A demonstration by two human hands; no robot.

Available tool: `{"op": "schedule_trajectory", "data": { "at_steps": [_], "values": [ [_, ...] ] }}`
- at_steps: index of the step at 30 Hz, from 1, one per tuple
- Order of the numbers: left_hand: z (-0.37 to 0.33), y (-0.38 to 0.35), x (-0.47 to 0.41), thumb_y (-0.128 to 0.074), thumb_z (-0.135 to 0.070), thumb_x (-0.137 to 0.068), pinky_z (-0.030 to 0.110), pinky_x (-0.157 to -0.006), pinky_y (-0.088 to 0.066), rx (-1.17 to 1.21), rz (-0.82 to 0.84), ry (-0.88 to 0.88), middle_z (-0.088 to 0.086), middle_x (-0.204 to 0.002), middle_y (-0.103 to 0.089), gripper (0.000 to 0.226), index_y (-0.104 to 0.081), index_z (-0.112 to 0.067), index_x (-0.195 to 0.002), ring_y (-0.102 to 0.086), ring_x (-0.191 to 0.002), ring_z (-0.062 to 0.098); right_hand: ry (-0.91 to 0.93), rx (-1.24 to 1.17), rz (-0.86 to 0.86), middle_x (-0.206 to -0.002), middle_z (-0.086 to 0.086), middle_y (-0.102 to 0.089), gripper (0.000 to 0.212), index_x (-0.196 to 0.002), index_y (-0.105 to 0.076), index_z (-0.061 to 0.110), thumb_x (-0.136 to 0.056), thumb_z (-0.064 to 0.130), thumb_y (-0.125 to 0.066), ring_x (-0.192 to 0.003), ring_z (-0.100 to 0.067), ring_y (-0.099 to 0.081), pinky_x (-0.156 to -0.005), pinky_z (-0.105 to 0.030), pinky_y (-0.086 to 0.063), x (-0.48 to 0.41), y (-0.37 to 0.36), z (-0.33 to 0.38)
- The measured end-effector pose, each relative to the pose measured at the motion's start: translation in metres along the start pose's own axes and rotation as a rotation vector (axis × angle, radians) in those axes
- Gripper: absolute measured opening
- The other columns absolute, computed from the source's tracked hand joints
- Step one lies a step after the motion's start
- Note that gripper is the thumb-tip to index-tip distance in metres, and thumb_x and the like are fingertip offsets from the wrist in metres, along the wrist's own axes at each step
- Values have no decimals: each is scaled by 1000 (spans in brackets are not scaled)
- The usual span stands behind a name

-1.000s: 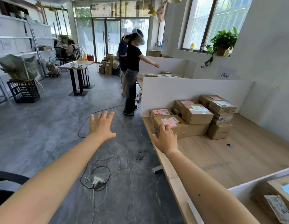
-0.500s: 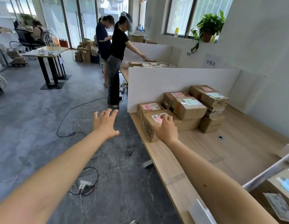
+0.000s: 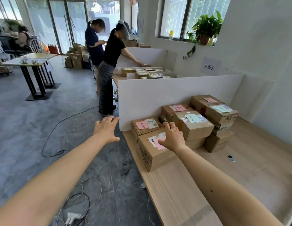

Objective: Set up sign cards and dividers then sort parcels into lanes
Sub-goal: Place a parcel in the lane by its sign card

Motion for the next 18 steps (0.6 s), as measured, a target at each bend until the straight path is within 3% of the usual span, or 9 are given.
{"op": "schedule_trajectory", "data": {
  "at_steps": [10,14,18],
  "values": [
    [-60,-28,-104,-72,-56,-67,40,-104,-34,89,130,-227,-1,-148,-31,98,-22,-27,-147,-31,-135,20,-113,15,13,-143,-12,-33,73,-139,-30,20,-80,38,-69,-127,-28,-42,-102,-42,-43,-52,-3,-75],
    [-95,-35,-129,-75,-49,-68,41,-105,-33,162,174,-311,-2,-148,-31,97,-23,-29,-146,-31,-135,20,-194,-11,-14,-137,-10,-39,72,-139,-30,19,-80,35,-68,-121,-28,-46,-93,-42,-46,-53,0,-106],
    [-128,-42,-149,-74,-49,-69,41,-106,-32,151,177,-411,-2,-152,-26,98,-20,-29,-148,-29,-137,20,-310,-9,-24,-136,-11,-40,70,-140,-32,18,-82,39,-65,-121,-30,-48,-94,-44,-47,-51,4,-133]
  ]
}}
Point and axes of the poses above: each hand's wrist, its own x-axis away from the middle knuckle, its own y-axis out of the back of the hand, z = x × y, the point moved 3 cm from there along -x, towards the middle knuckle
